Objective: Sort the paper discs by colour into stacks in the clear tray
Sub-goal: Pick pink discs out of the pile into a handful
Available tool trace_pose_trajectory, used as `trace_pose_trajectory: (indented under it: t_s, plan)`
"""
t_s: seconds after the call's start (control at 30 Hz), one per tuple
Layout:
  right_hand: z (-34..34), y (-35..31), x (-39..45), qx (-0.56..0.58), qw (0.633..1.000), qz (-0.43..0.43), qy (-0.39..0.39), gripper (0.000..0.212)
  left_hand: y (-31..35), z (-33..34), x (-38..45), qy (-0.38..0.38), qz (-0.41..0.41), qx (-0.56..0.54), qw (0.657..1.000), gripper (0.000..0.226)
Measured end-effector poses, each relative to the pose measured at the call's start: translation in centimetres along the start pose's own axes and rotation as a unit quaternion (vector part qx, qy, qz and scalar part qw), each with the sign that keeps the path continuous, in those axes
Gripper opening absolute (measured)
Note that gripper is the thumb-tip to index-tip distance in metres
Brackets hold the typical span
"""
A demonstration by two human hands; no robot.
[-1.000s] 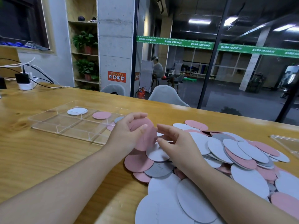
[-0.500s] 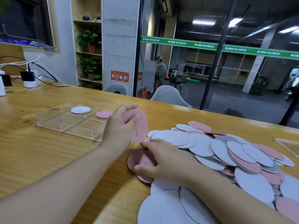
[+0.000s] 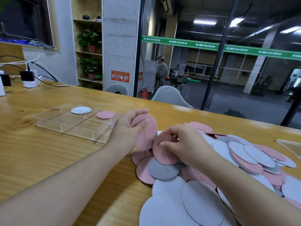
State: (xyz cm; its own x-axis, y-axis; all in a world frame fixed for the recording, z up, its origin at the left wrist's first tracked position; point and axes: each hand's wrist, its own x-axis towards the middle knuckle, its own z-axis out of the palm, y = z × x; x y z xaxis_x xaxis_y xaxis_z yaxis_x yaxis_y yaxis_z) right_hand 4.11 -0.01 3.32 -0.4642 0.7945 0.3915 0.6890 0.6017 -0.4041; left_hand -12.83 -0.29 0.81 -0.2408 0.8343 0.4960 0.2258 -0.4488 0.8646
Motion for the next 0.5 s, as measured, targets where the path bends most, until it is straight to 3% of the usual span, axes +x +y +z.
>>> trace_pose_trajectory:
  t_s: [0.23,0.4,0.5]
  plan:
    - [-0.9,0.8,0.0,0.111,0.991,0.051,0.059,0.005,0.3,0.6,-0.8,-0.093,-0.046,-0.023,0.994,0.023]
    - [0.2,1.0,-0.1,0.102,0.989,0.038,0.105,0.002,0.0,1.1,-1.1,-0.14,-0.061,-0.054,0.987,0.02]
    - [0.5,1.2,-0.2,0.093,0.988,0.028,0.121,0.009,-0.3,1.2,-1.2,-0.165,-0.046,-0.043,0.984,0.029]
